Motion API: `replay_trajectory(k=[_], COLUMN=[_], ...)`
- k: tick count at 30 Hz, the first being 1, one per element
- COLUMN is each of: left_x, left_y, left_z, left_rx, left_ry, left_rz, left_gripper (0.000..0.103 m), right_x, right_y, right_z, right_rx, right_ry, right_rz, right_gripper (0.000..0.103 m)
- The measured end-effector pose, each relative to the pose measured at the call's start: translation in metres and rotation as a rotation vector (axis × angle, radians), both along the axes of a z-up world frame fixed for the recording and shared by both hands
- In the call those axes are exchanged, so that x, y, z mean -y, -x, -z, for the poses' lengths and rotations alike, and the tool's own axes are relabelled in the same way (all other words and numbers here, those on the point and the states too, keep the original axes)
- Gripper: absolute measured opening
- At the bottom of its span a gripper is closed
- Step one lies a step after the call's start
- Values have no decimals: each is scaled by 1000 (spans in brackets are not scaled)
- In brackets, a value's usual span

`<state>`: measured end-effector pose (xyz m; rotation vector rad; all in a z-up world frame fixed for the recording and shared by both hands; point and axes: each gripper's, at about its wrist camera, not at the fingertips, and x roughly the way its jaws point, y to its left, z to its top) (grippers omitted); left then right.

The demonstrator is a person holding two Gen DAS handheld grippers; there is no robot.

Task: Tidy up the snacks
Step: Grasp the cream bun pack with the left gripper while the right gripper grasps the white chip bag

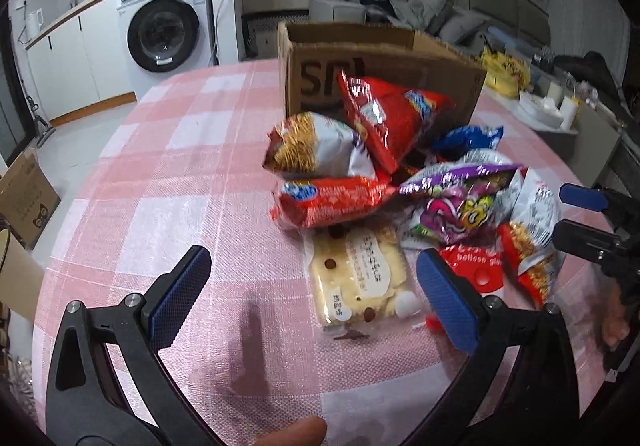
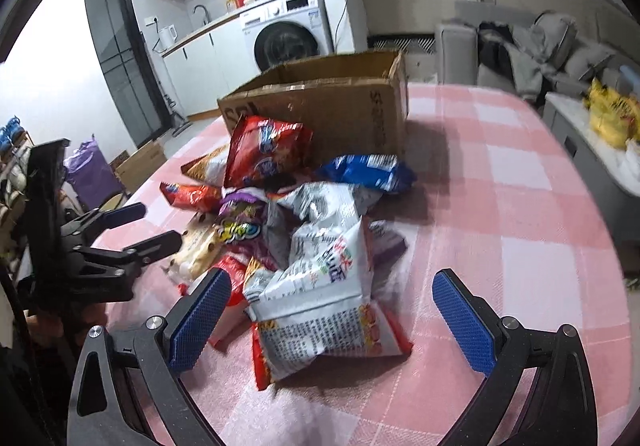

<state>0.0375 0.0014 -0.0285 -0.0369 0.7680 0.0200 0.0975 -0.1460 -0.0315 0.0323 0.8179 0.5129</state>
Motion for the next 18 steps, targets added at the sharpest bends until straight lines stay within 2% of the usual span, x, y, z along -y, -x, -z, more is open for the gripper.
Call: replay_trajectory(k=[10,13,14,18], left_x=[12,12,11,5], left_y=[-26,-32,-33,-38], left_z=[18,23,24,28], left_rx=[-106,-135,-137,-157], left_ry=[-28,-33,-26,19], left_rz=[29,26,25,25], left_gripper=[102,102,102,99], right_x=[-16,-20,-20,-21], right_y=[-3,-6,-6,-7], right_z=[14,18,19,22], right_rx=[-54,-71,-73,-86], right_ry=[74,90,93,95], right_rz=[-55,-58,-59,-67], right_gripper=[102,96,91,88])
